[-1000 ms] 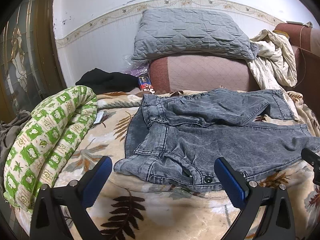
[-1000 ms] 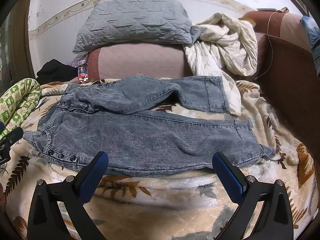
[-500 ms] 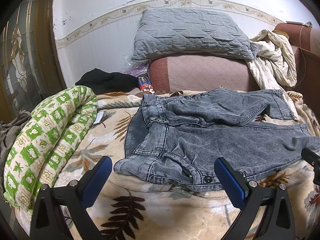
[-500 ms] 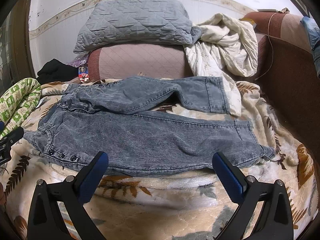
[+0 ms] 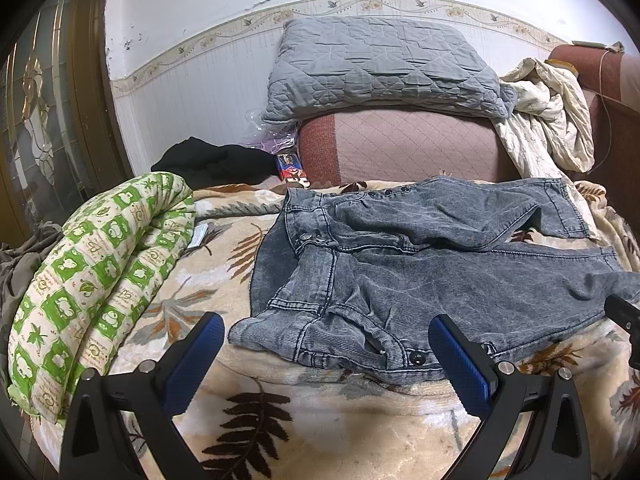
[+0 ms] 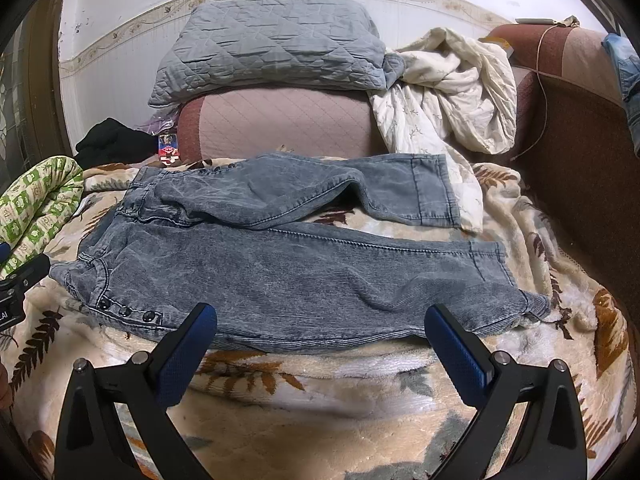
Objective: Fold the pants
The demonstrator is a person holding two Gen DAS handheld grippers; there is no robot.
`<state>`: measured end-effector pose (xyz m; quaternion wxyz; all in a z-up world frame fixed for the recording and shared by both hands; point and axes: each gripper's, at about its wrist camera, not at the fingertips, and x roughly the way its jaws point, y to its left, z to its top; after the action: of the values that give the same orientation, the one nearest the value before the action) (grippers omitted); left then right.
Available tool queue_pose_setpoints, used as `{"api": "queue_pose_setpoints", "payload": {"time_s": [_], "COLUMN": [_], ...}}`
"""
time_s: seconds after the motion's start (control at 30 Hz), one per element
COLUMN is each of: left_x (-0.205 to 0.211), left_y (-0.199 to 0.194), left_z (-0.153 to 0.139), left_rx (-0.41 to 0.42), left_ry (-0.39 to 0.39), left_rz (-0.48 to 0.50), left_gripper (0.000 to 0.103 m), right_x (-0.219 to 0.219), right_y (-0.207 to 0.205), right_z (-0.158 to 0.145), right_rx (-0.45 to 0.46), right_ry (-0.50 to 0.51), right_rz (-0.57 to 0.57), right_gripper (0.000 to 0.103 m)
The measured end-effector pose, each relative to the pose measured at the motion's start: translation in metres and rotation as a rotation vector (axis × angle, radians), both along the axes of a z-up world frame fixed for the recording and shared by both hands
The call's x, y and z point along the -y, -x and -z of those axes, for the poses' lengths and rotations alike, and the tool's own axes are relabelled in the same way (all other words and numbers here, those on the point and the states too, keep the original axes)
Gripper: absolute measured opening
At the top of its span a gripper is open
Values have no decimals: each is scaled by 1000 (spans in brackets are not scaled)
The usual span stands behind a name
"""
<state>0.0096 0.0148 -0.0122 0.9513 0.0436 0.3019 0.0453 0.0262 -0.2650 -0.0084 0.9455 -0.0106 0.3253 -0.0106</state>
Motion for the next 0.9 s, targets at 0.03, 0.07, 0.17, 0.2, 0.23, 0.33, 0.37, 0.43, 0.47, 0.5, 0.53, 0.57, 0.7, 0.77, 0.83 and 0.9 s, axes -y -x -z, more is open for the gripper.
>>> {"api": "queue_pose_setpoints", "payload": {"time_s": [0.03, 0.07, 0.17, 0.2, 0.23, 0.33, 0.37, 0.43, 0.47, 0.5, 0.53, 0.57, 0.7, 0.77, 0.83, 0.9], "left_x": [0, 0, 0, 0, 0, -1, -3, -11, -16, -22, -32, -38, -63, -73, -82, -88], "left_y": [0, 0, 0, 0, 0, -2, -3, -10, -15, -22, -32, -41, -92, -127, -169, -199], "left_z": [0, 0, 0, 0, 1, 0, -1, -5, -7, -10, -14, -17, -30, -29, -23, -19], "left_rx": [1, 1, 0, -1, -2, -6, -6, -11, -17, -26, -37, -39, -49, -85, -145, -187], "left_ry": [1, 0, -1, 0, -1, -3, -2, 15, 25, 38, 53, 61, 48, 25, 14, 27], "left_rz": [0, -1, -1, -1, -2, -1, -2, -10, -16, -25, -44, -57, -93, -105, -113, -111], "left_gripper": [103, 103, 103, 103, 103, 103, 103, 103, 103, 103, 103, 103, 103, 103, 103, 103], "right_x": [0, 1, -1, -2, -2, -1, 0, 6, 13, 18, 24, 31, 62, 79, 100, 120], "right_y": [0, 0, 0, 0, 0, 1, 2, 2, 1, -1, -3, -8, -40, -60, -90, -113], "right_z": [0, 0, 0, 0, -1, -2, -4, -7, -10, -13, -16, -20, -37, -42, -46, -50], "right_rx": [0, -1, 0, 1, 2, 3, 3, 2, 5, 10, 13, 13, 24, 19, -2, -18], "right_ry": [0, 0, 0, 0, -1, -3, -10, -28, -44, -55, -66, -77, -87, -71, -39, -30], "right_rz": [1, 0, 0, -1, -2, -2, -2, -1, 0, 5, 9, 11, 41, 50, 64, 83], "right_gripper": [103, 103, 103, 103, 103, 103, 103, 103, 103, 103, 103, 103, 103, 103, 103, 103]}}
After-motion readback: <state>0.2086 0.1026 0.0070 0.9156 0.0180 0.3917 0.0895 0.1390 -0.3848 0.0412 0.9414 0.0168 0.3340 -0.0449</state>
